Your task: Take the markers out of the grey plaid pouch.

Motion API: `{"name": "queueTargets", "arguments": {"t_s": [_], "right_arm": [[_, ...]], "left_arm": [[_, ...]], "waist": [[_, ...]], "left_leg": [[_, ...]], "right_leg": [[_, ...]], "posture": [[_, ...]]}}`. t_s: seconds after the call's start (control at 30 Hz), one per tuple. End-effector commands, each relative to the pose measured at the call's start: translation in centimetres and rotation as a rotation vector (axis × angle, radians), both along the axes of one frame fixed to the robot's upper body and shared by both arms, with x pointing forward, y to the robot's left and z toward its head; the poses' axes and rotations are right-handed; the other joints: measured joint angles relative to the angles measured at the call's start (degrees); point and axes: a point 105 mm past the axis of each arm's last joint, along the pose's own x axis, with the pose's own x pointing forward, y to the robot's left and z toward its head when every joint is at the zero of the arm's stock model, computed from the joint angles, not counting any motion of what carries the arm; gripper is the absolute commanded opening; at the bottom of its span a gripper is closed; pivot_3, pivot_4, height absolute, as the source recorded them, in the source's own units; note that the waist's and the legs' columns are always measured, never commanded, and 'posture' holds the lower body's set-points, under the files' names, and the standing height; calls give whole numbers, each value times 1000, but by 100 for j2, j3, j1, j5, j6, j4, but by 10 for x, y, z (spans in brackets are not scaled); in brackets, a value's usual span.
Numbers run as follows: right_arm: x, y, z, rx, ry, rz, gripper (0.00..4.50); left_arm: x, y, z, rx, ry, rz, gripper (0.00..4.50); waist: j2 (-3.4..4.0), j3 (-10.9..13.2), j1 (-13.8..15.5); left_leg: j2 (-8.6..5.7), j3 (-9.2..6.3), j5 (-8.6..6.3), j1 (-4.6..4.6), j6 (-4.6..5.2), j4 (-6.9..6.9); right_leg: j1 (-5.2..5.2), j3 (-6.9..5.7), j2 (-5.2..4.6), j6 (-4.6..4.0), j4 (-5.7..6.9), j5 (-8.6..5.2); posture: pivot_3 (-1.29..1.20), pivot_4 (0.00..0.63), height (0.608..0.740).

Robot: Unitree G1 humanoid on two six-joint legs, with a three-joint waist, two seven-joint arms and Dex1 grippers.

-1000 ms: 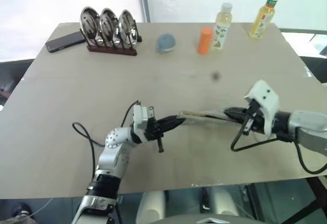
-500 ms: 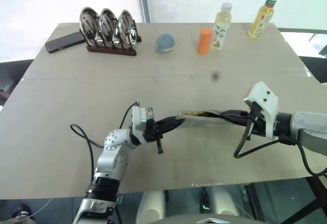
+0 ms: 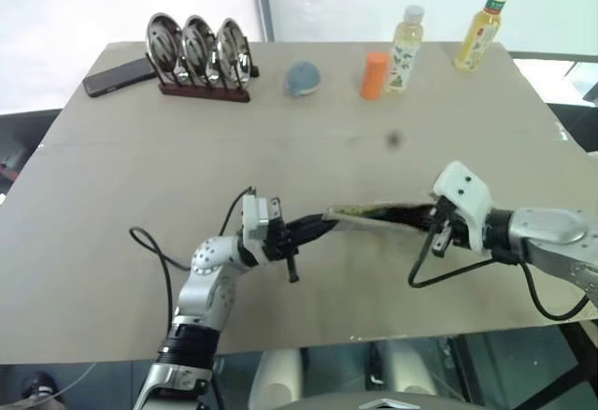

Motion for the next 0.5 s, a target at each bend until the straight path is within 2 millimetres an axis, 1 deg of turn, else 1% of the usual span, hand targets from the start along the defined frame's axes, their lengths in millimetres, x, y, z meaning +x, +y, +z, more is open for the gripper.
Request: {"name": "queueTargets", "arguments": {"t_s": [0.03,0.13,0.2,0.27,0.37,0.5], "right_arm": [[19,-5,12,-41,-132,-63,45],[18,-2,15,-35,-145,-35,45],[12,1,17,-51,-146,24,45],[-3,6,22,-67,-126,131,45],[-13,6,32,-121,-143,223,45],[-36,10,38,-179,-113,344,45]], "left_arm": [[-2,-4,9,-26,-20,-29,0],[-3,-5,8,-50,29,-49,0],[-6,-5,8,-63,72,-79,0],[-13,-1,7,-88,154,-131,0],[-20,5,5,-95,239,-182,0],[-23,14,9,-143,361,-226,0]], "waist": [[0,0,-1],[1,0,9],[1,0,7],[3,2,3],[4,2,-8],[3,2,-2]], "left_leg": [[0,0,0,1,0,0],[0,-2,0,1,0,0],[0,-4,0,-1,0,0],[0,-3,0,-2,0,1],[3,-4,0,2,0,0],[3,-4,0,12,0,1]], "right_leg": [[0,0,0,0,2,0],[-1,0,2,1,10,0],[-2,-1,2,9,11,5],[-2,0,1,8,11,4],[-2,0,2,5,12,1],[-2,1,1,1,24,-4]], "posture": [[0,150,740],[0,150,740],[0,150,740],[0,150,740],[0,150,740],[0,150,740]]}}
